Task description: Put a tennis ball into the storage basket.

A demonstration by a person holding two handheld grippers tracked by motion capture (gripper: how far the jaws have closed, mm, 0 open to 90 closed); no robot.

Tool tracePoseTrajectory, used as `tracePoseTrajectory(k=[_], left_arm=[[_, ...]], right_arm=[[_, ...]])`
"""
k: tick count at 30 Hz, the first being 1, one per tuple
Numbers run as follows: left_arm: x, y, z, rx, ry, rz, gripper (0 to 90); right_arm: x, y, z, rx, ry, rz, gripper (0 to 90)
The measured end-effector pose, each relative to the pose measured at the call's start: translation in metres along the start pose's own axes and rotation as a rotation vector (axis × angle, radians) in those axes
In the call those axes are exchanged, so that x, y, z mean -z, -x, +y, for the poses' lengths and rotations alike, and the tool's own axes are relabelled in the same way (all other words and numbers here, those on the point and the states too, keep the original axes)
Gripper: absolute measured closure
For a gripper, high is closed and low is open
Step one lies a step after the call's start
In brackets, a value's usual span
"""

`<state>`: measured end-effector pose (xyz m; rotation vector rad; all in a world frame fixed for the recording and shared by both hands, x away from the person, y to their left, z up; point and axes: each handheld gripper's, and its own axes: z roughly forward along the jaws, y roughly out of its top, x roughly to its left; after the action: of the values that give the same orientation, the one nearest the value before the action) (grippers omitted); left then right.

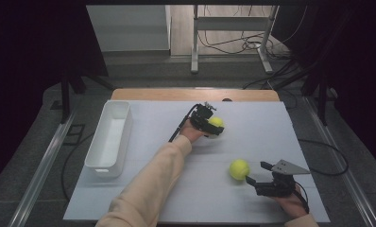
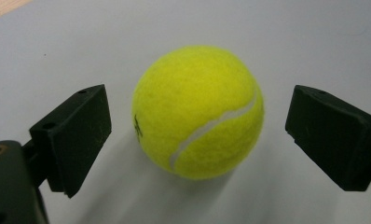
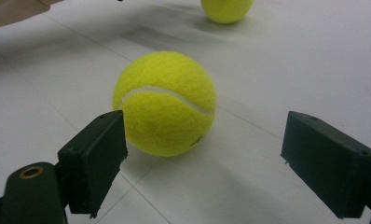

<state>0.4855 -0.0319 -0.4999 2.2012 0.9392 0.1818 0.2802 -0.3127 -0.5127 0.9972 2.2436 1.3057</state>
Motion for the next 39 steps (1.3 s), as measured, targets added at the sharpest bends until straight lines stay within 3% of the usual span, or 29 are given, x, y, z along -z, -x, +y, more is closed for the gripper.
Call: tracePoseTrajectory(k=[10,14,16,21,39], left_arm=[[-0.010,0.000,0.004,0.014,-0.023,0.000,9.8],[-0.012,-0.002,0.003,0.019,-0.032,-0.030,17.1],[-0.011,-0.003,0.002,0.015,-0.034,-0.021,25.2],[-0.009,-0.005,0.002,0.033,-0.042,-0.031,26.5],[0.014,-0.001,0.001,0.008,-0.009,-0.018,26.5]], right_arm=[[0.001,0.000,0.000,0.002,0.006,0.003,14.3],[0.001,0.001,0.000,0.001,0.007,0.001,14.3],[0.001,0.001,0.000,-0.001,0.006,0.000,14.3],[0.001,0.001,0.000,-0.003,0.009,0.001,14.3],[0.002,0.001,0.000,-0.001,0.010,-0.002,14.3]])
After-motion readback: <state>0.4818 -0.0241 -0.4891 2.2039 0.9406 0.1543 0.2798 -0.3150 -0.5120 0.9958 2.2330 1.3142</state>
